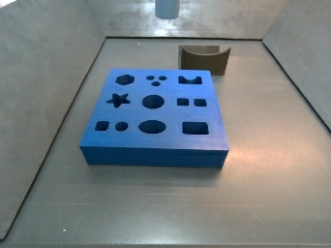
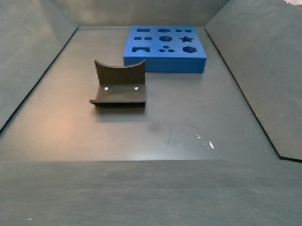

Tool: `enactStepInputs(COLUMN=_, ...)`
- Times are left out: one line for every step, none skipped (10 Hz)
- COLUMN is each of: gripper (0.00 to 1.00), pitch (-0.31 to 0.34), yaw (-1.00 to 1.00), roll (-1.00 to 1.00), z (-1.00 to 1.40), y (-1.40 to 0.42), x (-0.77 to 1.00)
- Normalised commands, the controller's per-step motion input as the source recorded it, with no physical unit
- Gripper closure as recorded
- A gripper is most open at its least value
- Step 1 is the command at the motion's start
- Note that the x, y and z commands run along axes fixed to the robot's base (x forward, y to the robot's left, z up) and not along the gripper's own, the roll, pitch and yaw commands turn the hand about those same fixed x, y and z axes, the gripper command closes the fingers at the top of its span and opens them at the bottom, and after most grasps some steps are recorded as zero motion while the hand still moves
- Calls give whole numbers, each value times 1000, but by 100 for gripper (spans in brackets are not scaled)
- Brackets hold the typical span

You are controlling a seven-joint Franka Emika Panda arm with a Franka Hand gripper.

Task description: Insert the oval object.

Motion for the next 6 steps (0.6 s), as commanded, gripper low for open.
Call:
enactStepInputs(gripper=100, pitch=-1, yaw=29, roll=0, z=0, y=0, x=-43)
enactStepInputs(gripper=100, pitch=-76, yaw=-94, roll=-183, z=-60, y=129, x=-269)
enactStepInputs(gripper=100, pitch=0, yaw=-980, roll=67, z=-226, y=-117, x=0)
enactStepInputs(gripper=100, pitch=-17, yaw=-1000, roll=77, z=-354, y=-57, x=0)
enactStepInputs(gripper=100, pitch=-66, yaw=-954, roll=127, z=-814, y=-183, x=71)
enactStepInputs(gripper=100, pitch=-67, yaw=-934, roll=126, z=-831, y=-223, x=54)
